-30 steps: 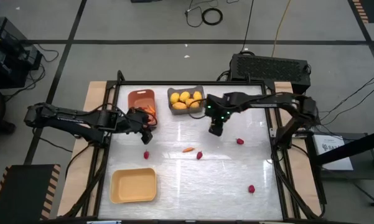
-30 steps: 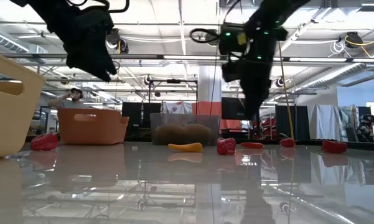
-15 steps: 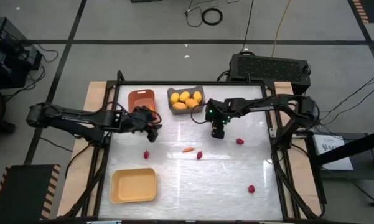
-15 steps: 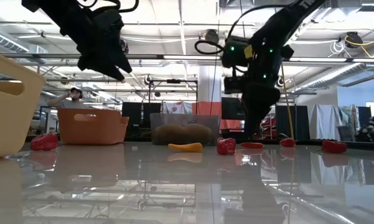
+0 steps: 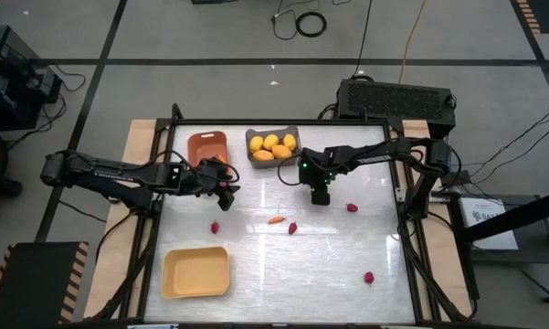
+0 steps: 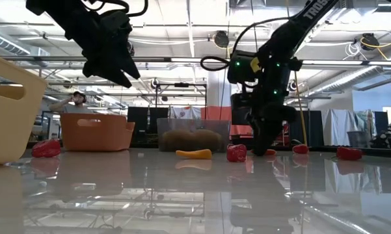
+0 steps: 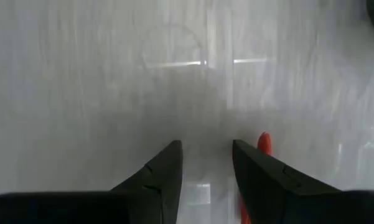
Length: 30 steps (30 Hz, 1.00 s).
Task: Sort produce into baskets
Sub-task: Put the orange chili pepper into the orange bin
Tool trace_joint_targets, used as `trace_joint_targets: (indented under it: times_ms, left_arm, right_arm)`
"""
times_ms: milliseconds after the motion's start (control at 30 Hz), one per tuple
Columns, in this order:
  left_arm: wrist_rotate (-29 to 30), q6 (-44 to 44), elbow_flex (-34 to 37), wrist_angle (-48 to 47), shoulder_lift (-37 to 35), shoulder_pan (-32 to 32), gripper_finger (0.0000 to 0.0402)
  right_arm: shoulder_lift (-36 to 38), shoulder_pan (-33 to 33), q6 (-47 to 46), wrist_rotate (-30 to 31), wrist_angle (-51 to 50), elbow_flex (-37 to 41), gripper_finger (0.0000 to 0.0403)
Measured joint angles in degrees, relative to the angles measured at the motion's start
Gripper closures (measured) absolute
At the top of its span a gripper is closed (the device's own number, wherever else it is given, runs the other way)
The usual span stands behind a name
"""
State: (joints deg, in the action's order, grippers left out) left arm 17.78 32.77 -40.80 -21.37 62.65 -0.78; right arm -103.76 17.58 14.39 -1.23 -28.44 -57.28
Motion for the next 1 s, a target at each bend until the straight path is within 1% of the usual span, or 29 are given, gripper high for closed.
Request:
trace_joint_targets:
  times_ms: [133,300,400,533,733,1000]
  left_arm:
    - [0.0,0.0,0.0,-0.1,0.0,0.0,0.0169]
    - [0.0,-0.4,0.0,-0.1,0.0,0.0,0.0169]
    - [0.0,-1.6,0.0,-0.1,0.0,0.0,0.0169]
    - [0.0,-2.1,0.0,-0.3,0.0,0.0,0.0169]
    - [0.0,-3.4,0.0,-0.6,0.0,0.0,0.0169]
    - [-1.2,-3.3,0.0,-1.3,0.0,0.0,0.0169]
  right_arm:
    - [1.1,0.2,-0.9,-0.3,-2.0,-1.1,0.0277]
    - [4.0,0.5,-1.4,-2.1,-9.3,-3.9,0.0282]
    - [5.3,0.6,-0.3,-2.6,-9.5,-4.3,0.0282]
    - [5.2,2.3,0.3,-2.6,-7.8,-4.3,0.0282]
    - [2.4,4.6,-0.3,-2.8,-4.6,-4.3,0.0282]
    - [-0.2,4.6,-1.3,-3.4,-3.8,-4.3,0.0282]
